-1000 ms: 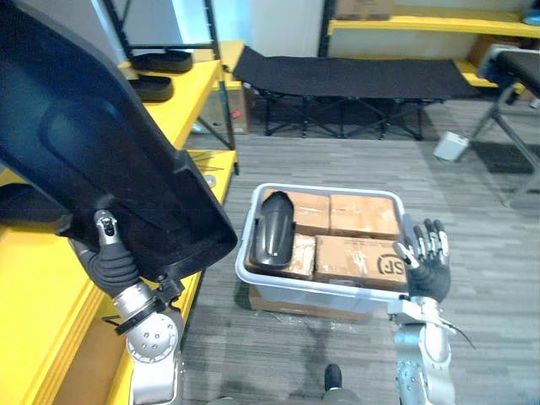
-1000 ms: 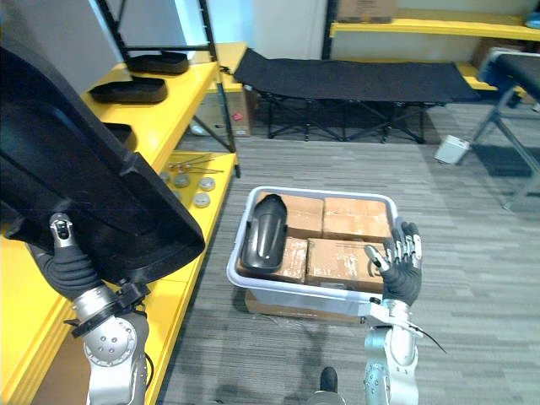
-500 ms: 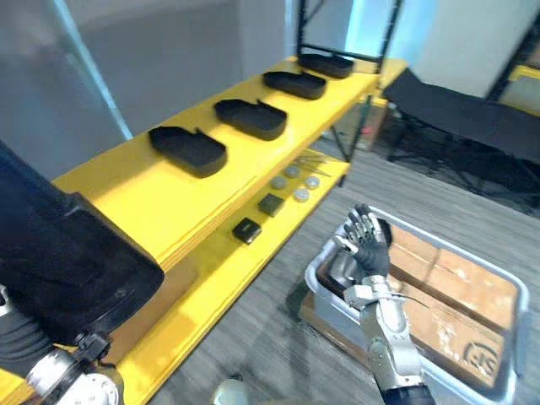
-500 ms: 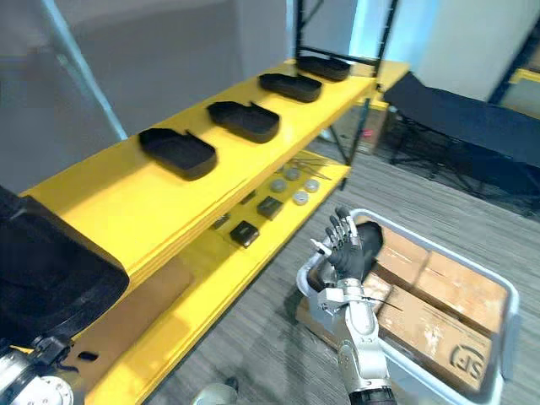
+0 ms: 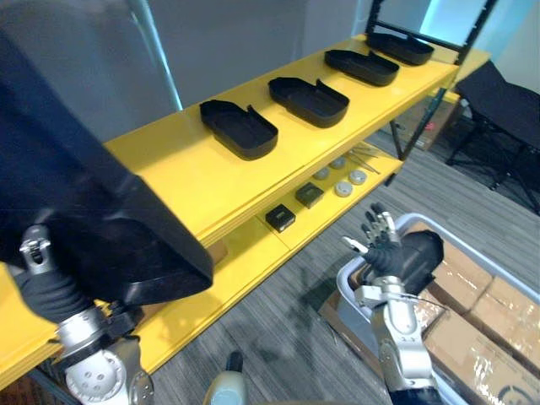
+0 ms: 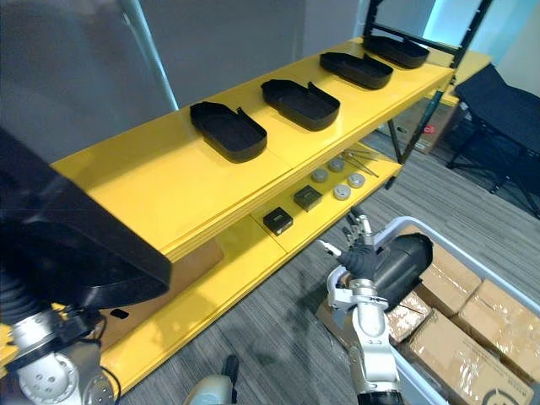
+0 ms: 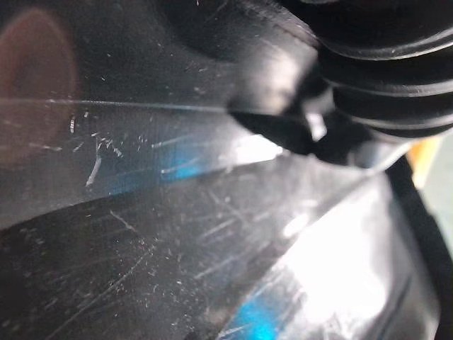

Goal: Walk over and take plastic housings, then place them on the shelf

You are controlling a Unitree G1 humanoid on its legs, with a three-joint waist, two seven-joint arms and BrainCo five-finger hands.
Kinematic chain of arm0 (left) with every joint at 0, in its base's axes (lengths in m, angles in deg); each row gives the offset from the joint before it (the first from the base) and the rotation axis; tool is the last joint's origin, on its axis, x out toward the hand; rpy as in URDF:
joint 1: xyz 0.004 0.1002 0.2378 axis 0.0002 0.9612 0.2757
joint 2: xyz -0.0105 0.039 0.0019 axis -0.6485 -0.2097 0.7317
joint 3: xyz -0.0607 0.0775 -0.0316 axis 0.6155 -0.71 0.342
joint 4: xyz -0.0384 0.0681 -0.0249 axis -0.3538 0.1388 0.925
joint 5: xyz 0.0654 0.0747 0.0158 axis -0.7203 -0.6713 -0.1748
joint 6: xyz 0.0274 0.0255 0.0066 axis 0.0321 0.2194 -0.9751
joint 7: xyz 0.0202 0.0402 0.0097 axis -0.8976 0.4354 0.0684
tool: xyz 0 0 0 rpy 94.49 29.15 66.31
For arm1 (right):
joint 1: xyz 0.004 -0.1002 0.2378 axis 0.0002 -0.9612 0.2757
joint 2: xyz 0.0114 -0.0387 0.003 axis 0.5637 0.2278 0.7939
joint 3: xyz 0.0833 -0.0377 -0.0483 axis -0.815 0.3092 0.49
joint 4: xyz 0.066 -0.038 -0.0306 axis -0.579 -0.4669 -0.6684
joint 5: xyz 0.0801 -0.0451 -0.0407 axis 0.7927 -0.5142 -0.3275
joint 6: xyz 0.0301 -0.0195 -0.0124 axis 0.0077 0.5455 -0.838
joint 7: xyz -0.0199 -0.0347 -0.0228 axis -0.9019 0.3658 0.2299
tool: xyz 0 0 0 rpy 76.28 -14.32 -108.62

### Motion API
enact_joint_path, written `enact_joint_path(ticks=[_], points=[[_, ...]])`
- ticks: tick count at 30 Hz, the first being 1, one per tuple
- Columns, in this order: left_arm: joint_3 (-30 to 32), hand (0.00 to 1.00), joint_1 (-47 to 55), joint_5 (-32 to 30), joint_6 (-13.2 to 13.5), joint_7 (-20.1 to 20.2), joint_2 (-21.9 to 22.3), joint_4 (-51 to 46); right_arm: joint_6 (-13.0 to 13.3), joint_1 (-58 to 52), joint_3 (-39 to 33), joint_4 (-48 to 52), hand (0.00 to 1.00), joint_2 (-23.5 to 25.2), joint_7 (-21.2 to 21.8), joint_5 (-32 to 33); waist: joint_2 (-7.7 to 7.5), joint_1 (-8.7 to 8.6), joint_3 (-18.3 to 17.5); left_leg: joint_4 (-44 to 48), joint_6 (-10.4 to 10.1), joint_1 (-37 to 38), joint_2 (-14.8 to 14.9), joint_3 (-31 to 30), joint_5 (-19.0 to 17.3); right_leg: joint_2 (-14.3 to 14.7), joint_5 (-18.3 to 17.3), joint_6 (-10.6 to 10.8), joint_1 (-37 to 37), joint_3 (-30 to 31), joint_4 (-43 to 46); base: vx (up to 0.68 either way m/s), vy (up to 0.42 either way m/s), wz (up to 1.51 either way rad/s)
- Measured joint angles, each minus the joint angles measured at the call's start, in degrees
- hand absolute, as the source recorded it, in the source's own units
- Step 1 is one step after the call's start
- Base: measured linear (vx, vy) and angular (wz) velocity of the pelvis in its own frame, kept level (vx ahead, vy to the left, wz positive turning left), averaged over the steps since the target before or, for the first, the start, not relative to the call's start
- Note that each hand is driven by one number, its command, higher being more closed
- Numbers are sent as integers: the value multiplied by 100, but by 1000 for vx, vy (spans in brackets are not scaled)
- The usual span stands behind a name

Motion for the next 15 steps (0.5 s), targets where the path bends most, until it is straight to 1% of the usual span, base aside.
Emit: enact_joint_path(ticks=[2, 3, 5, 6, 8, 9, 11, 12, 13, 14, 15], points=[[-70, 100, 121, -4, -5, -6, 10, 4, 17, -39, -21, 28, 0, -2, 95, 92, 32, -7, 97, -10, -2, 108, 49, 14, 2, 56, -30, -50, 123, -5, 6, 4, -51, 12], [-114, 100, 212, -16, -6, -11, 9, 3, 51, -110, -32, 53, 0, 5, 185, 92, 50, -8, 127, -16, 1, 137, 63, 44, 5, 65, -73, -42, 156, -14, 24, -23, -56, 6], [-188, 100, 275, -25, -6, -7, 9, 4, 113, -224, -34, 66, 0, 14, 310, 91, 61, -8, 158, -94, 7, 152, 55, 141, 48, 29, -236, -10, 140, -20, 95, -40, -40, 8], [-216, 100, 279, -58, -6, -9, 9, 3, 192, -253, -36, 68, 0, 12, 333, 91, 78, -23, 255, -121, 30, 180, 48, 169, 79, 5, -294, 32, 140, -27, 179, -56, -23, 8], [-220, 100, 293, -96, -6, -14, 6, 3, 236, -254, -40, 68, 0, 16, 332, 93, 64, -39, 344, -71, 52, 178, 37, 235, 55, -57, -437, 32, 123, -33, 327, -71, 7, 7], [-210, 100, 290, -109, -4, -16, 1, 2, 299, -239, -37, 75, 0, 30, 326, 96, 9, -33, 406, 88, 140, 144, 9, 395, -25, -149, -552, 54, 107, -40, 430, -53, 48, 14], [-157, 100, 287, -110, -3, -5, 2, 0, 391, -210, -48, 98, 0, 58, 309, 98, -70, -28, 453, 563, 180, -80, -44, 485, -293, -255, -700, 63, 134, -108, 573, -13, 85, 21], [-57, 100, 269, -111, -4, 37, -4, -6, 396, -182, -68, 166, 0, 117, 286, 95, -194, -24, 488, 940, 277, -245, -101, 580, -500, -380, -835, -13, 151, -142, 651, 60, 153, 33], [58, 100, 252, -113, -5, 126, -24, -18, 402, -174, -111, 246, 0, 195, 219, 87, -325, -5, 450, 1445, 646, -382, -188, 1004, -781, -524, -947, -113, 209, -166, 687, 106, 170, 36], [75, 100, 252, -114, -5, 158, -35, -26, 407, -190, -120, 264, 0, 210, 176, 85, -351, -32, 421, 1614, 801, -381, -271, 1217, -926, -560, -914, -187, 306, -186, 813, 196, 163, 49], [50, 100, 172, -116, -16, 194, 10, 4, 427, -186, -147, 279, 0, 139, 161, 76, -284, -48, 428, 1726, 609, -309, -298, 1222, -1195, -756, -765, -392, 17, 22, 1822, 214, 178, 70]])
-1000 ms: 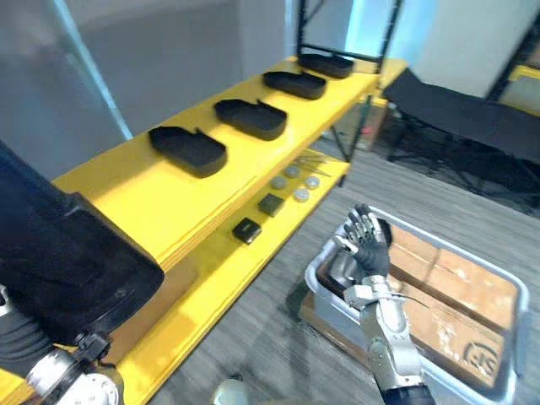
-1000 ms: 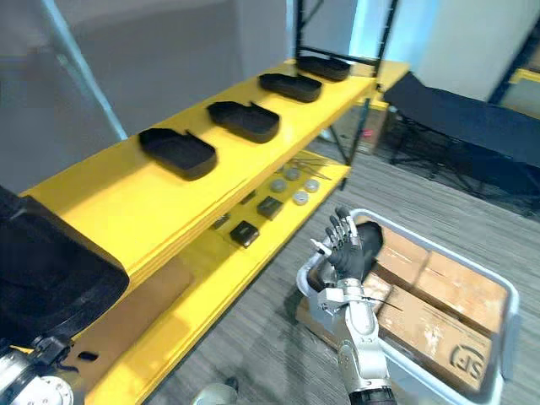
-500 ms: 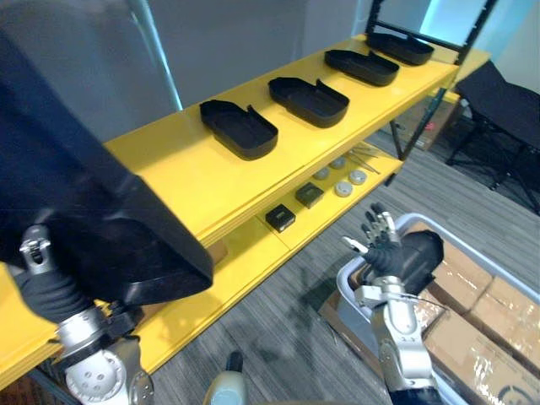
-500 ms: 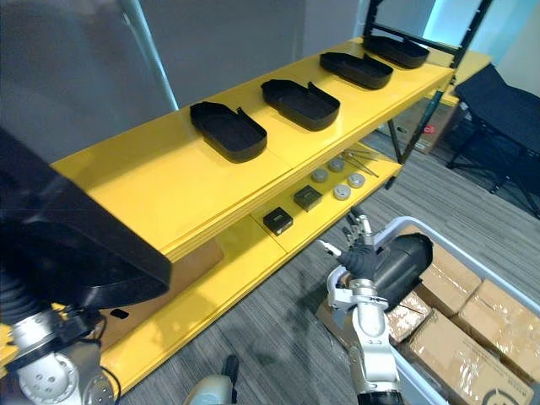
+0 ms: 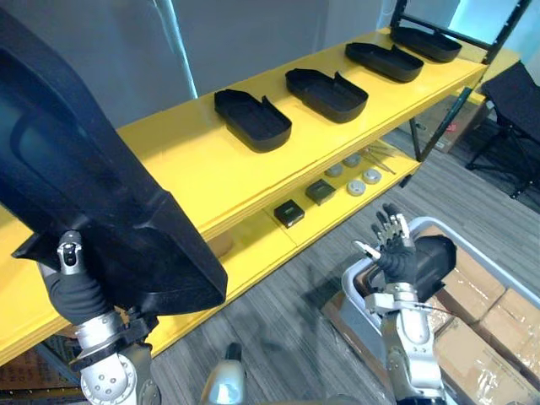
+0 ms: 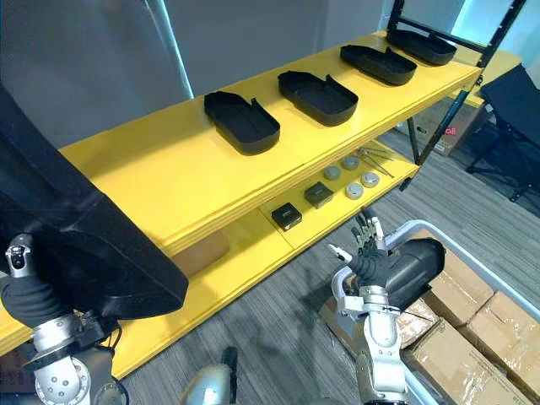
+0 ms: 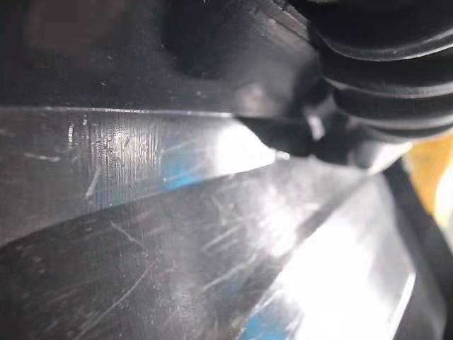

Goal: Walk over and take plastic housings, then place them on the shelf

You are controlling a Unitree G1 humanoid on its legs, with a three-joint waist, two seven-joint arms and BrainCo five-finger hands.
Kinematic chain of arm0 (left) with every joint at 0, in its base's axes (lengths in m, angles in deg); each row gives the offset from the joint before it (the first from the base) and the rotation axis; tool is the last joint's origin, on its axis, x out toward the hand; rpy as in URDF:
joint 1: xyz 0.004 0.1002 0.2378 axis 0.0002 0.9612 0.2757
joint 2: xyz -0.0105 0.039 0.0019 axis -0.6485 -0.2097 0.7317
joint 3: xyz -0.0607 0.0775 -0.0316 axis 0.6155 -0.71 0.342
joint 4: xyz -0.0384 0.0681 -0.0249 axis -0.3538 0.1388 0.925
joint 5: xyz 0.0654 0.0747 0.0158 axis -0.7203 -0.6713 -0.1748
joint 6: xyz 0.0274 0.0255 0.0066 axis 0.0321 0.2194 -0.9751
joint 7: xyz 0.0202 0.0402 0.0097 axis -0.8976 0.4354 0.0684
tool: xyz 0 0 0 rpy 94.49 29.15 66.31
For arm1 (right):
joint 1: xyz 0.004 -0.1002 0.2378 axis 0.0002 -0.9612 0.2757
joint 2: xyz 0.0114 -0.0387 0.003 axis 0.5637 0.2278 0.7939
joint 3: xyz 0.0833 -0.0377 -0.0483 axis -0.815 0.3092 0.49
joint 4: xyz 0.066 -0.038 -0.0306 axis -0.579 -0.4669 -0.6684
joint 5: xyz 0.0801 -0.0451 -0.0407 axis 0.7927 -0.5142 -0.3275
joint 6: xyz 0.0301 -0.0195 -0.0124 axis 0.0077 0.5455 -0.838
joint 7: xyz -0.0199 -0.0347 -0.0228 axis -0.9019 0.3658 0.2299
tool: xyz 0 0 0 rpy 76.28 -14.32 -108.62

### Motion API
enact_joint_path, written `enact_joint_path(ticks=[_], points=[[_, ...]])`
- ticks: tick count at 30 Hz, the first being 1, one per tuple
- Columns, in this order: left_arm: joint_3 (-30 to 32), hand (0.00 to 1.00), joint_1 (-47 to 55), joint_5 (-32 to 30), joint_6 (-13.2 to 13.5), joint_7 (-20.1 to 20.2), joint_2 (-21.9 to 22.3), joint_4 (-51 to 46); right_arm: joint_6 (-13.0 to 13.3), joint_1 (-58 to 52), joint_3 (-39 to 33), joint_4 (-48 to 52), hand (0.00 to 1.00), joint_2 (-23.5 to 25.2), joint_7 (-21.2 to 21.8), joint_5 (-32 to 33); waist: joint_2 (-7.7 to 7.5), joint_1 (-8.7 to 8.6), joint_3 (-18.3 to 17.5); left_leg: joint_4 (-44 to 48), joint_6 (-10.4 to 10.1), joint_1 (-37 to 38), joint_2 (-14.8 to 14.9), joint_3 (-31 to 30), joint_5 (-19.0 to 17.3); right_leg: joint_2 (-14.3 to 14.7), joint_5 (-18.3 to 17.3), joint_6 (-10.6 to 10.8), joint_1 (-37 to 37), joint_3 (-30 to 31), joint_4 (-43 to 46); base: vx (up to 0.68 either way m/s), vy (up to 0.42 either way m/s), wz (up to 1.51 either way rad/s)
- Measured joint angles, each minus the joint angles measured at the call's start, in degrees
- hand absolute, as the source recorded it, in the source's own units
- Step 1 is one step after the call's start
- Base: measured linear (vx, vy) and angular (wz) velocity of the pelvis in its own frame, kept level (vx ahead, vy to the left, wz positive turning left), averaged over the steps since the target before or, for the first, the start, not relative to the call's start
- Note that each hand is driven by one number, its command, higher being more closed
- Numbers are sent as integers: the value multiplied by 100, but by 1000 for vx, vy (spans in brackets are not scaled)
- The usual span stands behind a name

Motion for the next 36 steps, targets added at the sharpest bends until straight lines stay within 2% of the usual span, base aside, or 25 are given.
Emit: enact_joint_path(ticks=[1, 2, 3, 5, 7, 8, 10, 11, 12, 13, 14, 15, 16, 17, 18, 19, 21, 23, 25, 27, 31, 34, 36], points=[[4, 100, -86, -38, -24, 18, -40, -2, 0, -26, -9, -9, 0, 61, -14, -1, -33, -47, -9, -66, 18, 103, -151, -168, -89, -204, 448, -373, -548, 454, 1160, 268, 229, 81], [10, 100, -147, -194, -27, 2, -94, -18, 11, 10, -41, -22, 0, 114, -11, -22, -16, -102, -6, -251, 64, 277, -182, -286, -115, -220, 1270, -400, -1032, 898, 2012, 216, 209, 65], [-1, 100, -176, -241, -30, -32, -157, -30, 31, 31, -40, -37, 0, 161, 17, -79, 19, -102, 11, -367, 88, 373, -159, -379, -114, -184, 1411, -251, -1236, 1072, 2374, 274, 125, 46], [16, 100, -295, -328, -80, -149, -259, -18, 162, 101, -62, -41, 0, 210, 95, -294, 17, -170, 12, -684, 211, 742, -156, -612, -122, 159, 469, -240, -1748, 1169, 2832, 350, 57, 46], [16, 100, -374, -348, -147, -237, -242, -1, 292, 136, -199, -32, 0, 189, 198, -404, 116, -206, -7, -890, 172, 1090, -103, -765, -115, 483, 92, -305, -1933, 981, 2031, 378, 24, 58], [8, 100, -526, -339, -206, -259, -256, 4, 405, 168, -334, -26, 0, 101, 275, -414, 184, -291, -35, -961, 144, 1208, -45, -934, -128, 779, 71, -330, -2046, 1104, 1006, 336, -35, 81], [-42, 100, -685, -345, -234, -290, -258, 26, 471, 209, -409, -10, 0, 8, 268, -412, 204, -379, -45, -911, 80, 1213, -35, -1156, -167, 987, 163, -220, -2158, 1479, 274, 260, -83, 95], [-163, 100, -838, -344, -249, -333, -254, 106, 478, 211, -473, 59, 0, -76, 255, -411, 178, -429, -73, -864, -35, 1236, -19, -1423, -239, 1182, 339, -153, -2174, 1938, -250, 314, -213, 128], [-296, 100, -859, -350, -261, -410, -257, 124, 479, 211, -457, 222, 0, -99, 200, -397, 141, -461, -112, -803, -192, 1244, -27, -1568, -342, 1261, 800, -154, -2135, 2260, -659, 380, -286, 142], [-400, 100, -823, -349, -262, -455, -257, 119, 488, 206, -401, 420, 0, -96, 126, -400, 16, -459, -189, -799, -305, 1281, -76, -1633, -455, 1214, 1336, -125, -2053, 2323, -850, 250, -260, 113], [-462, 100, -787, -349, -265, -460, -256, 111, 503, 220, -357, 556, 0, -130, 73, -406, 2, -452, -228, -800, -375, 1292, -65, -1664, -573, 1168, 1257, 167, -1981, 2259, -850, 286, -379, 101], [-657, 100, -639, -334, -286, -445, 0, 125, 548, 267, -341, 704, 0, -295, -13, -429, 317, -390, -326, -705, -458, 1231, 266, -1655, -680, 1353, 1132, 39, -1820, 1889, -841, 274, -358, 104], [-840, 100, -510, -329, -289, -393, 148, 109, 553, 270, -344, 861, 0, -398, -121, -430, 520, -351, -449, -698, -506, 1203, 530, -1247, -607, 1429, 1057, -50, -1631, 1574, -949, 260, -319, 103], [-893, 100, -499, -325, -289, -331, 193, 103, 566, 273, -354, 925, 0, -405, -191, -434, 570, -346, -479, -728, -506, 1225, 619, -971, -521, 1421, 1010, -100, -1521, 1408, -962, 232, -229, 122], [-991, 100, -536, -267, -289, -206, 248, 95, 607, 275, -478, 1023, 0, -433, -394, -524, 602, -369, -499, -783, -469, 1312, 768, -321, -343, 1388, 974, -158, -1252, 1075, -1040, 232, -235, 138], [-1051, 100, -597, -134, -271, -60, 250, 82, 649, 291, -651, 1117, 0, -432, -612, -695, 610, -436, -513, -849, -383, 1393, 837, 321, -151, 1318, 942, -208, -990, 790, -1128, 204, -204, 155], [-1063, 100, -723, -104, -257, 19, 243, 86, 738, 386, -898, 1136, 0, -478, -967, -1029, 589, -485, -519, -929, -288, 1401, 759, 744, 123, 1194, 904, -206, -819, 579, -1154, 65, -83, 101], [-953, 100, -771, -107, -173, -34, 201, 100, 761, 789, -1043, 1129, 0, -575, -1257, -1178, 620, -439, -537, -1059, -306, 1380, 635, 519, 168, 1139, 780, -101, -886, 711, -1148, 12, -41, 9], [-844, 100, -777, -113, -171, -106, 199, 201, 845, 998, -1216, 1113, 0, -585, -1494, -1295, 600, -460, -525, -1235, -323, 1432, 599, 360, 175, 1193, 807, -62, -929, 872, -1250, -21, -12, -26], [-737, 100, -777, -122, -190, -86, 178, 206, 910, 993, -1359, 1122, 0, -584, -1616, -1360, 552, -495, -499, -1429, -328, 1595, 574, 386, 172, 1244, 881, -60, -891, 967, -1348, -43, 27, -31], [-584, 100, -791, -178, -207, -30, -55, 205, 987, 795, -1757, 1317, 0, -519, -1698, -1331, 545, -533, -499, -1747, -356, 1715, 540, 538, 157, 1333, 1248, 13, -890, 1240, -1819, -50, 60, -35], [-404, 100, -792, -225, -297, 68, -79, 205, 1007, 596, -1814, 1511, 0, -420, -1703, -1348, 539, -609, -497, -1868, -394, 1729, 448, 710, 180, 1310, 1500, 95, -877, 1395, -2167, -43, 66, -28], [-297, 100, -812, -234, -502, 192, -154, 201, 1013, 440, -1819, 1688, 0, -299, -1617, -1344, 536, -657, -499, -1919, -392, 1739, 390, 837, 182, 1281, 1671, 120, -863, 1485, -2386, -24, 79, -27]])
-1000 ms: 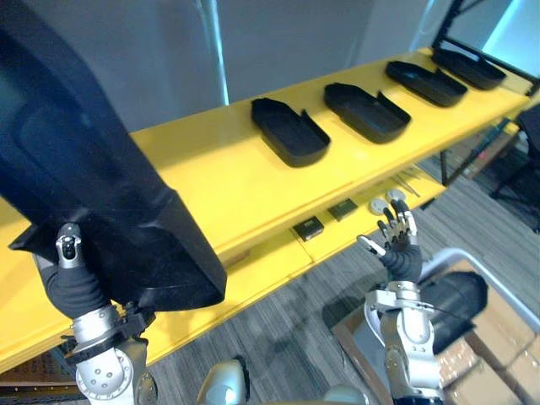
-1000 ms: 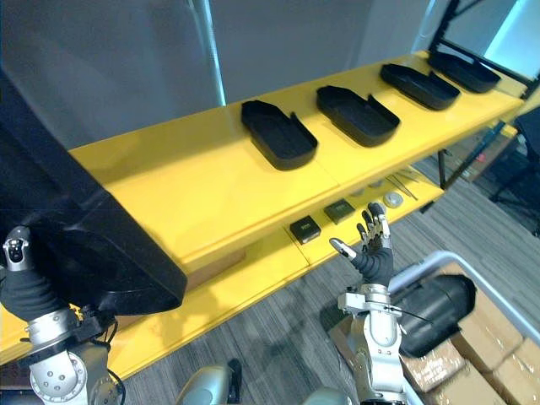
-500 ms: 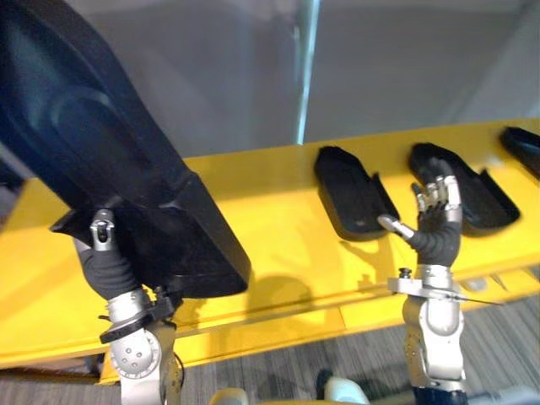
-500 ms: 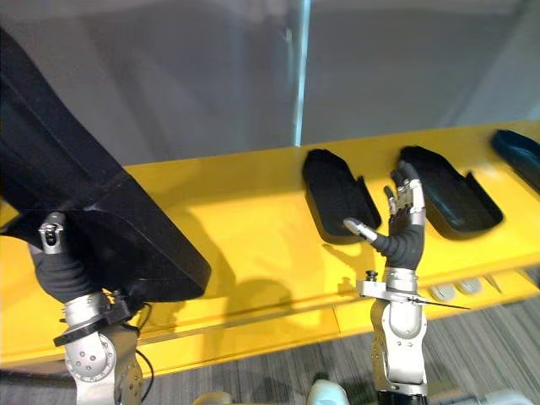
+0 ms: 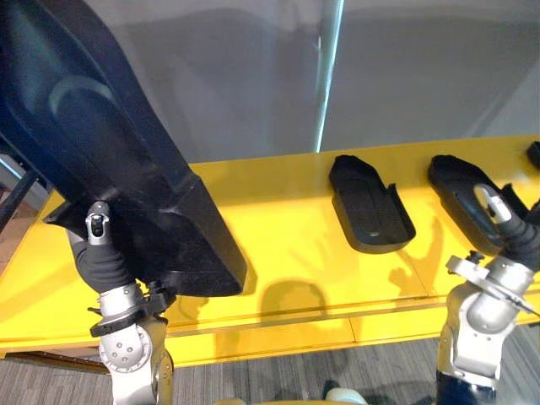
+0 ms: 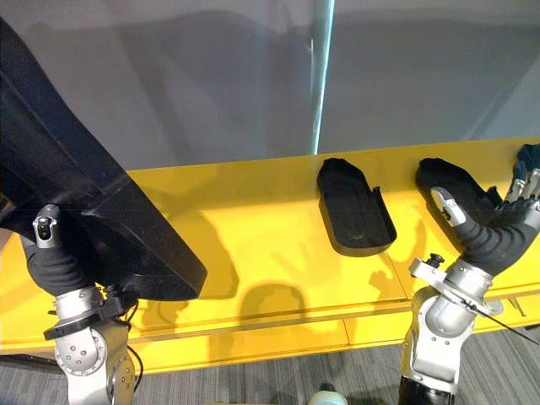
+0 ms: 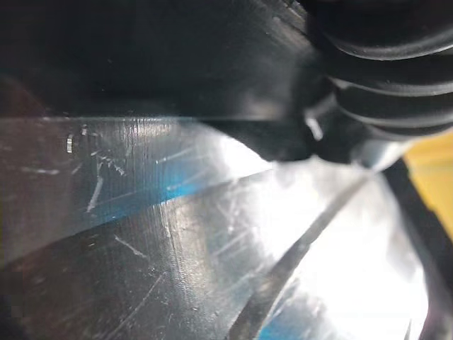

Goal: Walk over and take plastic housings, then place them on the shelf

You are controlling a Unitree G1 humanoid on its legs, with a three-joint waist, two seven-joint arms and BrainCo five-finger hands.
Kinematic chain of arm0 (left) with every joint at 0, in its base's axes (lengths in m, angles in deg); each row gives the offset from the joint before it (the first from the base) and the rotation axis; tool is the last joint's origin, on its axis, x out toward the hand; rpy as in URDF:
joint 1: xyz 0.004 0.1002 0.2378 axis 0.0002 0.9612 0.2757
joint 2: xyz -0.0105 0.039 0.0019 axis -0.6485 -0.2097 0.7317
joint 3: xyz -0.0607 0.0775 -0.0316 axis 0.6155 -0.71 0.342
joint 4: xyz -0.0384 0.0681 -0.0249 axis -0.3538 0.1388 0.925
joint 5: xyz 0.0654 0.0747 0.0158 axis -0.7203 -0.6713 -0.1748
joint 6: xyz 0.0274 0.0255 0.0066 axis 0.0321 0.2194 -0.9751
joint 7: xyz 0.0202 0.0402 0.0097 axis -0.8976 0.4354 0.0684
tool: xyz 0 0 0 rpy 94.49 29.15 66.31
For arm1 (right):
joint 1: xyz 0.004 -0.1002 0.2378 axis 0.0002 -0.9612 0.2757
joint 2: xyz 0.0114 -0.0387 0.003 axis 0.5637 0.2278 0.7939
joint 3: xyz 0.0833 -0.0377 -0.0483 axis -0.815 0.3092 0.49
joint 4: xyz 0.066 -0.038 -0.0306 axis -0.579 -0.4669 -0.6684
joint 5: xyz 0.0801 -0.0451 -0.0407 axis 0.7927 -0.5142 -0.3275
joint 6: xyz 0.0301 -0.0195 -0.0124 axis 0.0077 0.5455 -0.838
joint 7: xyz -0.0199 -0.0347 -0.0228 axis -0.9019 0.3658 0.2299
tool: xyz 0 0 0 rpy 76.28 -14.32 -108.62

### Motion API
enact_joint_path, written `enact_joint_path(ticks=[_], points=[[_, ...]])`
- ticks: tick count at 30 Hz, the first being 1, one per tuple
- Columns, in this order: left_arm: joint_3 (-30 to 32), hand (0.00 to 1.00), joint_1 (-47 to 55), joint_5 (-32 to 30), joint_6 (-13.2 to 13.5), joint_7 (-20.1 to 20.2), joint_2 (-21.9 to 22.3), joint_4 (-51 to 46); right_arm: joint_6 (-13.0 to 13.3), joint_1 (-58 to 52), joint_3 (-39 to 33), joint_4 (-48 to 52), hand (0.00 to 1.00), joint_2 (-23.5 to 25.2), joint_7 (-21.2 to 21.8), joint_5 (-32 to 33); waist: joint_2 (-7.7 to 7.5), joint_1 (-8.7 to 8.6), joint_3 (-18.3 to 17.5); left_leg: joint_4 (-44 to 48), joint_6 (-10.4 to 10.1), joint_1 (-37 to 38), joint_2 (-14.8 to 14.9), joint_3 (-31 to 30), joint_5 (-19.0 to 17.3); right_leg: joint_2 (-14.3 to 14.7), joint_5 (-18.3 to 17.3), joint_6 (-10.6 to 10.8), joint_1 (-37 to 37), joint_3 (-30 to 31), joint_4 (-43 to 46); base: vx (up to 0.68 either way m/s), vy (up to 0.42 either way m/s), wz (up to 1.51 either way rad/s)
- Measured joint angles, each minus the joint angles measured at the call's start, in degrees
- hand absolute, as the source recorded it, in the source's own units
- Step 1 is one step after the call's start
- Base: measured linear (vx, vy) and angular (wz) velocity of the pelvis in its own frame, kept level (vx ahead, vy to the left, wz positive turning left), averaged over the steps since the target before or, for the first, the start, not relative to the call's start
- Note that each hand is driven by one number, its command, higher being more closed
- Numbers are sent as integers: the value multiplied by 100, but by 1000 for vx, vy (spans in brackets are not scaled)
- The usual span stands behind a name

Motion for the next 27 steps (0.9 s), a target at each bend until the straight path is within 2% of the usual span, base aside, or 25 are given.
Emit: enact_joint_path(ticks=[1, 4, 5, 7, 8, 10, 12, 13, 14, 17, 20, 23, 27], points=[[-4, 100, -1, -22, -83, 24, -45, 1, 0, -39, 2, 37, 0, 11, 44, 1, -2, -7, -1, -7, 0, -1, -10, 22, 0, 1, 20, 6, 2, 49, -50, -10, 40, -20], [-70, 100, -107, -551, -754, 281, -182, 77, -1, -135, 2, 178, 0, 9, 455, 95, 7, -33, -5, -80, -5, 57, -15, 164, 5, 27, 147, 5, 18, 123, -219, 4, 10, -19], [-119, 100, -150, -616, -879, 315, -231, 138, -5, -150, 0, 218, 0, 7, 558, 150, 12, -50, -9, -92, -6, 69, -13, 169, 5, 35, 154, 6, 38, 130, -247, 20, -9, -10], [-229, 100, -343, -687, -1493, 495, -482, 487, -8, -159, -1, 325, 0, -5, 909, 368, 19, -162, -13, -103, -7, 97, -10, 183, 5, 54, 165, 2, 65, 141, -273, 11, -4, -2], [-243, 100, -417, -703, -1643, 504, -538, 618, -8, -159, 1, 329, 0, -13, 973, 418, 19, -171, -13, -106, -6, 111, -11, 204, 5, 60, 167, 0, 64, 177, -277, 12, -1, -19], [-243, 100, -752, -906, -2325, 460, -677, 1229, -35, -156, 36, 330, 0, -42, 1282, 597, 22, -188, -15, -117, -6, 173, -8, 308, 3, 76, 190, -4, 79, 247, -308, -2, -3, -21], [-244, 100, -865, -940, -2580, 434, -762, 1453, -51, -150, 128, 330, 0, -64, 1414, 747, 19, -231, -13, -121, -6, 165, -11, 318, 3, 77, 225, -8, 77, 253, -344, -13, -12, -6], [-243, 100, -946, -1068, -2861, 437, -810, 1630, -67, -145, 263, 330, 0, -85, 1583, 867, 20, -278, -13, -123, -5, 168, -8, 331, 3, 74, 236, -4, 78, 264, -359, -20, -13, -3], [-247, 100, -958, -1075, -2932, 438, -810, 1652, -70, -145, 304, 330, 0, -86, 1623, 899, 21, -288, -14, -123, -5, 170, -8, 333, 3, 73, 237, -3, 79, 266, -359, -27, -15, -4], [-389, 100, -1179, -1159, -3575, 437, -811, 1908, -82, -105, 751, 330, 0, -106, 1847, 929, 21, -290, -14, -121, -5, 172, -8, 334, 3, 70, 263, -6, 89, 267, -367, -27, -11, 1], [-575, 100, -1331, -1247, -3975, 403, -809, 2250, -153, 32, 1080, 330, 0, -114, 1921, 949, 24, -288, -16, -113, -4, 159, -20, 327, 3, 58, 324, -2, 120, 257, -453, -51, -16, 1], [-704, 100, -1364, -1246, -4171, 205, -763, 2649, -172, 54, 1219, 323, 0, -124, 1934, 1014, 28, -290, -18, -109, -5, 160, -21, 315, 5, 57, 327, 0, 138, 239, -462, -28, -12, 1], [-707, 100, -1549, -1246, -4237, -54, -755, 2929, -275, 56, 1259, 280, 0, -131, 2029, 1140, 33, -291, -19, -109, -4, 156, -28, 306, 7, 55, 327, 0, 138, 231, -463, 0, 0, 0]])
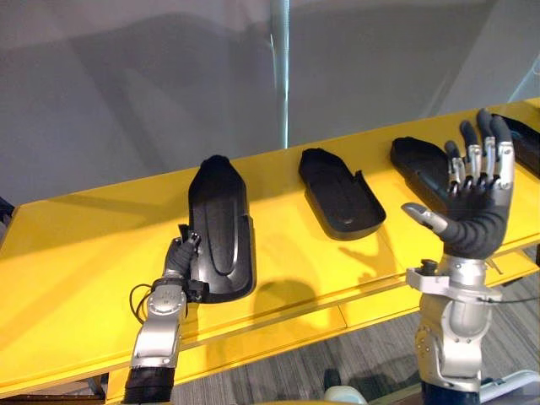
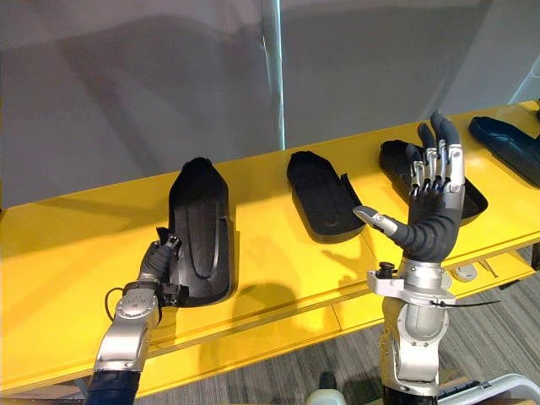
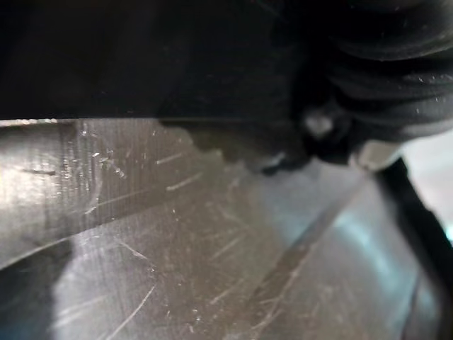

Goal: Walk over and take plastic housings, then place them on the shelf

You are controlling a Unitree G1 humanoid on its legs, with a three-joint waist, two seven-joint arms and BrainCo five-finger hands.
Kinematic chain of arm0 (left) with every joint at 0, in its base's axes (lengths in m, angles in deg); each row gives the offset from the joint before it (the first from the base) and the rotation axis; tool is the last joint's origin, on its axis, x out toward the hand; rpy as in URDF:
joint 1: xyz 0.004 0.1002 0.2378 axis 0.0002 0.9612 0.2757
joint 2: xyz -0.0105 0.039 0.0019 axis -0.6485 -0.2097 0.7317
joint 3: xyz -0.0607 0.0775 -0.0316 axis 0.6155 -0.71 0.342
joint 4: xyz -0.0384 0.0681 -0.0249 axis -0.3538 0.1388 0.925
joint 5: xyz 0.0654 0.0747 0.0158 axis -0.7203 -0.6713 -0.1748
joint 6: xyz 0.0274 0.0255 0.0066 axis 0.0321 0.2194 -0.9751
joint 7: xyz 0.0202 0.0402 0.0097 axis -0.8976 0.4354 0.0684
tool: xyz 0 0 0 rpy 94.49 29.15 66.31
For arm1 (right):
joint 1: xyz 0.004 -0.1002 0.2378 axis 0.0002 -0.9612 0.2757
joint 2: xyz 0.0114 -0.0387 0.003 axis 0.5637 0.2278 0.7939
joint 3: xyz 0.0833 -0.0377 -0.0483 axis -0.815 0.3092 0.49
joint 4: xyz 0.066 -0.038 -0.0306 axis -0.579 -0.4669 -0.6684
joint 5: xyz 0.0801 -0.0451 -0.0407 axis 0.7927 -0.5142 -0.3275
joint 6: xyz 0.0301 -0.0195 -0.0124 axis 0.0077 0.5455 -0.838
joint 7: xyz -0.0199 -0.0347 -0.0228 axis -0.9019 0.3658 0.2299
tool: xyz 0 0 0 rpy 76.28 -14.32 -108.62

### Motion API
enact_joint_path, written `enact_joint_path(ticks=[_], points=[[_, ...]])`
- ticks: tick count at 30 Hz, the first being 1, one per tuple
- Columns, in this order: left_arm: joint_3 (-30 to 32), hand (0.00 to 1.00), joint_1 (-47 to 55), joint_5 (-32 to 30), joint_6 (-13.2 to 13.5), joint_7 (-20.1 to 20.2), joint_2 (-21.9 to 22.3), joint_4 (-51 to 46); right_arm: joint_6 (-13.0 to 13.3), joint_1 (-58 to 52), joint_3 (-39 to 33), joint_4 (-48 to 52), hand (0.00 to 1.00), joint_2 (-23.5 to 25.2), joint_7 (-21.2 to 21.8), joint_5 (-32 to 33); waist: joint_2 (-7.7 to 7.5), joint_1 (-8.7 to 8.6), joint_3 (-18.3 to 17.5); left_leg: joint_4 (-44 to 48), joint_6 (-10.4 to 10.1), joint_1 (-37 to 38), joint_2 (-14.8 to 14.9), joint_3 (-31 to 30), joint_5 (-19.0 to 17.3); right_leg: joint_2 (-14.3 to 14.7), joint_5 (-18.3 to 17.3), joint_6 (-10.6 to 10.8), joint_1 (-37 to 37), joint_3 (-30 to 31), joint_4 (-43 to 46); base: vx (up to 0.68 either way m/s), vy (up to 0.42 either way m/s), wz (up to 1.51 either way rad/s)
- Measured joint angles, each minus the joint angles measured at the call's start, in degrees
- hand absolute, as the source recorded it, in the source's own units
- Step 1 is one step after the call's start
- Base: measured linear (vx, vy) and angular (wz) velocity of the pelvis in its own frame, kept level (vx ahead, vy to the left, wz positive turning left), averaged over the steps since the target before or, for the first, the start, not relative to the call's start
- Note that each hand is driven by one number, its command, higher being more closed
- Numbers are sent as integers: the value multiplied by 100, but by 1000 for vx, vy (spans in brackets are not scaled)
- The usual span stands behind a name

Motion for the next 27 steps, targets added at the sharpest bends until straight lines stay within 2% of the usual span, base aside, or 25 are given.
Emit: enact_joint_path(ticks=[8, 16, 17, 27], points=[[-9, 100, -315, 11, -248, -256, 18, 245, -53, -5, 270, -216, 0, 2, 119, 80, 15, -15, -1, -3, 4, -5, -15, -19, 3, -7, 2, 2, 5, -15, -10, 0, 0, 0], [-11, 100, -698, 254, -249, -913, 45, 856, -150, -7, 474, -311, 0, 3, 246, 112, 74, -45, -29, -3, 13, 5, -33, -24, 11, -9, 5, 5, 20, -13, -12, -16, -8, 0], [-11, 0, -743, 254, -248, -1014, 45, 934, -153, -7, 496, -348, 0, 4, 254, 112, 82, -71, -27, -3, 13, 6, -33, -23, 12, -7, 6, 5, 20, -12, -13, 0, 0, 0], [81, 0, -1111, 470, -136, -1479, 30, 1399, -156, -18, 497, -451, 0, 4, 361, 223, 91, -163, -17, -26, 4, 9, -26, 27, 17, 17, 54, -1, 14, 32, -75, 0, 0, -2]])
